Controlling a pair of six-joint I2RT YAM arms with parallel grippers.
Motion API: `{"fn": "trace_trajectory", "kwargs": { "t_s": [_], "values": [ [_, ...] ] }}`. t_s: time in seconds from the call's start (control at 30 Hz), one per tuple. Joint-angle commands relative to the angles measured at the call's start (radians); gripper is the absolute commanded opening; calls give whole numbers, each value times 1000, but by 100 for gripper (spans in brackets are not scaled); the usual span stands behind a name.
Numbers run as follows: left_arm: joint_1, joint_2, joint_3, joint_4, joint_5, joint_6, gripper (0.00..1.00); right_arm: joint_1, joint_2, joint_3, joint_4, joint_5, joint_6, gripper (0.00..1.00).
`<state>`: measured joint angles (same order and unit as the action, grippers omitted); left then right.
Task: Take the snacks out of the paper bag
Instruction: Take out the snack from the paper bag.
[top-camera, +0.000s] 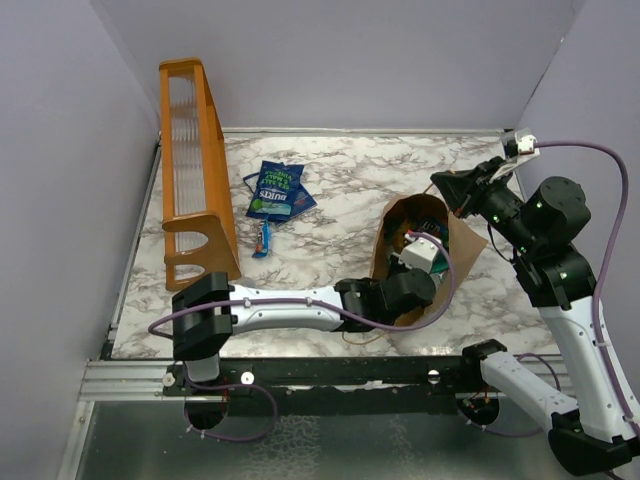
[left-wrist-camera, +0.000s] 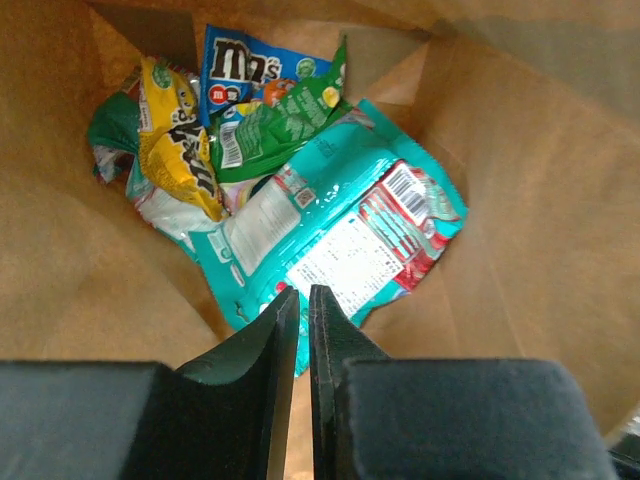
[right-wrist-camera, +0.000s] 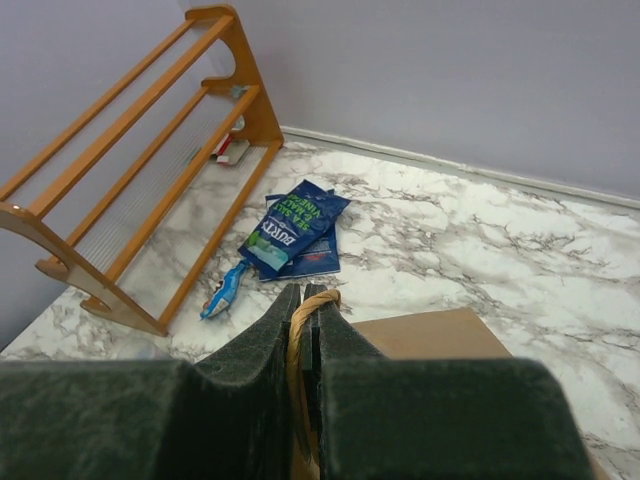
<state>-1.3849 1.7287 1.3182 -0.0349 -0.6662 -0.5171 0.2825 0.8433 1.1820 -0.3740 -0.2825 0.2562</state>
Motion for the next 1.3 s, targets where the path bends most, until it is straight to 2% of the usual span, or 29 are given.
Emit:
{"fn": "trace_trajectory", "kwargs": {
  "t_s": [0.0,0.4,0.77,1.27],
  "values": [
    [23,36,23,0,-36,5,13,3,-19,30,28,-17,4,6],
    [89,133,31,29,0,1,12,3,-18,33,23,-21,1,6],
    [149,237,150,-47,21,-41,12,3,-13,31,25,-27,3,6],
    [188,358,254,-116,-24,7,35,3,-4,31,29,-29,3,7]
  ]
}}
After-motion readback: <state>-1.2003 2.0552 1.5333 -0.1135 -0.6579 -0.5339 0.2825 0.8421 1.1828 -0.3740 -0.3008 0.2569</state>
